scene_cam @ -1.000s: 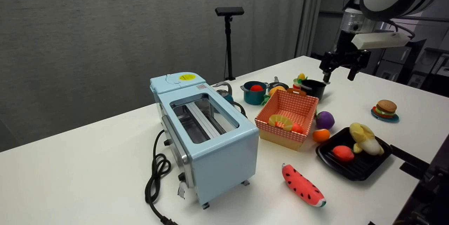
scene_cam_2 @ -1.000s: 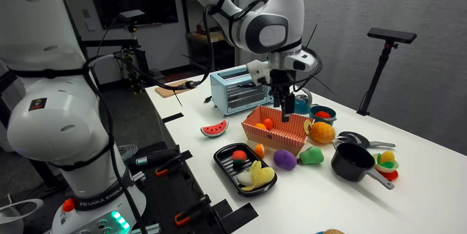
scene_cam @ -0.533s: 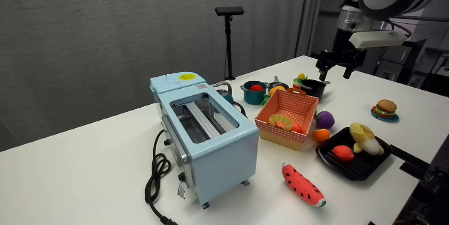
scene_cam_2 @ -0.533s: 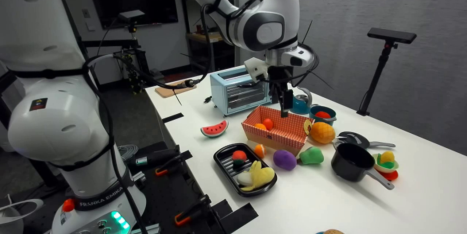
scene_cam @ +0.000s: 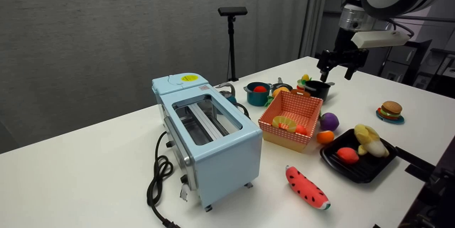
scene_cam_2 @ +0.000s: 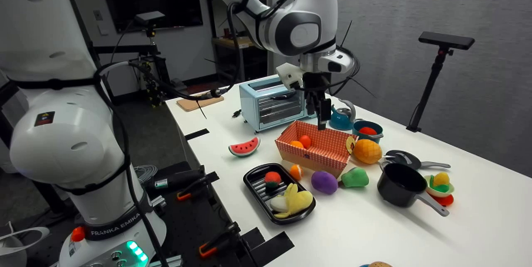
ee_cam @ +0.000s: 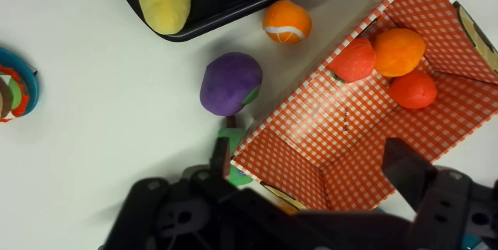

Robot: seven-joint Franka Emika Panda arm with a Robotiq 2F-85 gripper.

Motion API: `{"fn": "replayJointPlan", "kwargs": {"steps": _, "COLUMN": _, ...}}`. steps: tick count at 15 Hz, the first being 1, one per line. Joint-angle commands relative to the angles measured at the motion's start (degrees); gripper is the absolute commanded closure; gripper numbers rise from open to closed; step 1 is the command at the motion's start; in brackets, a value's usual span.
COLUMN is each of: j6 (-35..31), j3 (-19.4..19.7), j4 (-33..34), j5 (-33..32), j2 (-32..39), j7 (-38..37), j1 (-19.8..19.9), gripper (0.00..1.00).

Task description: Remove the pink plushy from the box and put it on the table

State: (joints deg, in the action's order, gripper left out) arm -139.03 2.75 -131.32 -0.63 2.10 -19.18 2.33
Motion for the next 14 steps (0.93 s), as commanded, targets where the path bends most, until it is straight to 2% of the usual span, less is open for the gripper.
{"fn": "replayJointPlan", "kwargs": {"steps": 1, "j6": -1.4, "j3": 0.3, "j4": 0.6, "j5": 0.9, "j2": 1.2, "j7": 1.2, "j1": 0.3, "gripper": 0.0}}
{"fn": "replayJointPlan", "kwargs": {"steps": 7, "j6": -4.1, "j3": 1.6, "j4": 3.2, "j5": 3.6, "j2": 7.1, "j7": 3.8, "j1": 1.4, "gripper": 0.0}}
{"fn": "replayJointPlan", "kwargs": {"steps": 14, "j6": -2.0, "j3": 3.0, "j4": 9.9, "j5": 4.3, "j2": 16.6, "j7": 4.7, "j1": 2.2, "gripper": 0.0}}
